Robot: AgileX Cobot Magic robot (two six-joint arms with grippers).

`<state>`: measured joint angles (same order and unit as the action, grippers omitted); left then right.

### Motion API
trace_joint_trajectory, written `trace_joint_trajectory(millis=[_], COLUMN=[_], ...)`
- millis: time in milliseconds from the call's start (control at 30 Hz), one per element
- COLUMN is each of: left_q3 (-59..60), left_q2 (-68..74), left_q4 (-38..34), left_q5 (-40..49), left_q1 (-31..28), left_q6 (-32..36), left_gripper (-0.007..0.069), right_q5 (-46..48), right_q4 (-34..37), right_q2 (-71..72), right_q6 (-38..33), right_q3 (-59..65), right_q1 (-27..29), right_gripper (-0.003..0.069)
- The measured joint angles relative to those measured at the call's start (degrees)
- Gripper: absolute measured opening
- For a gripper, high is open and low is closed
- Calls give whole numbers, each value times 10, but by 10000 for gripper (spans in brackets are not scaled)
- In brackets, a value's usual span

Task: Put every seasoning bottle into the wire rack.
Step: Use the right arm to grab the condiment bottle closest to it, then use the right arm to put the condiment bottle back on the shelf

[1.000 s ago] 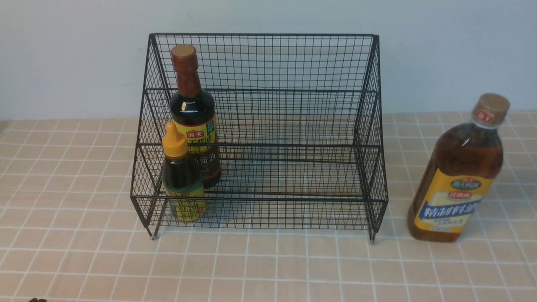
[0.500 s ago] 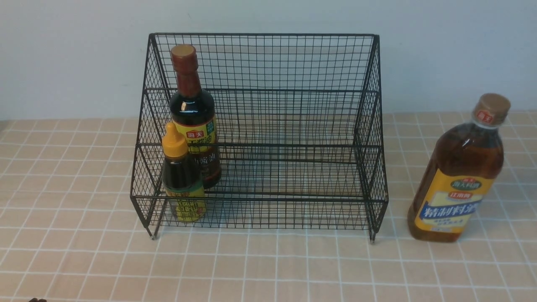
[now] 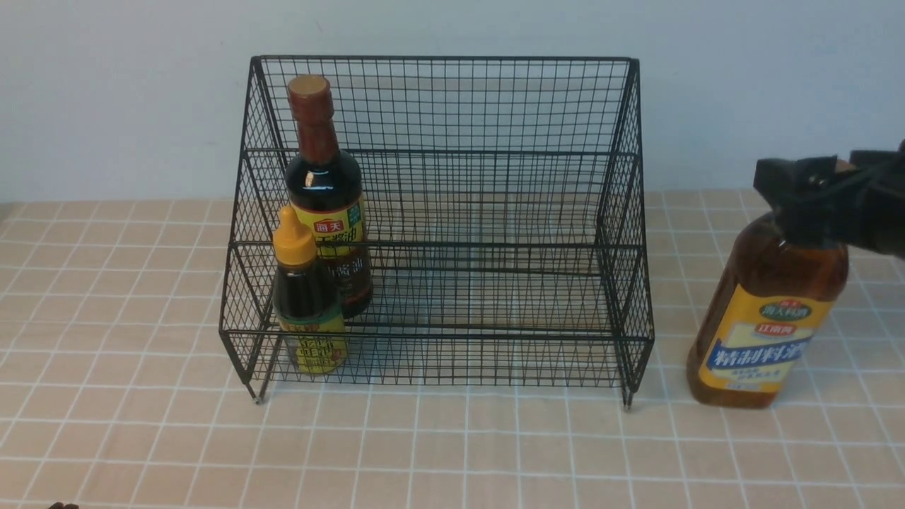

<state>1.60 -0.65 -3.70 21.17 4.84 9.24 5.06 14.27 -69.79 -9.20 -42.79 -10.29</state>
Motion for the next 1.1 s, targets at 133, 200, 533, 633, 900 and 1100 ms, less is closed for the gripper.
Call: trace_joint_trajectory(millis=[133,200,533,633,900,1100], left_q3=[0,0,0,0,0,0], left_q2=[0,0,0,0,0,0], left_q4=[0,0,0,1,1,1], left_q5=[0,0,1,1,2,2], left_q1=[0,0,0,0,0,0], left_q6=[0,0,0,0,0,0], left_gripper=[-7,-7,-7,-7,-7,-7], right_q5=[0,0,71,138,166,180], right_q4=[0,-1,-4,-5,-5,16], right_q2=[-20,-24,-18,-12,-5,-36], right_q6=[-5,-14,-60,-64,-65,-67], right_q3=[0,-1,-54,-138,-318,-436], right_q1=[0,0,0,0,-1,-12], right_gripper=[542,424,314,313,313,313])
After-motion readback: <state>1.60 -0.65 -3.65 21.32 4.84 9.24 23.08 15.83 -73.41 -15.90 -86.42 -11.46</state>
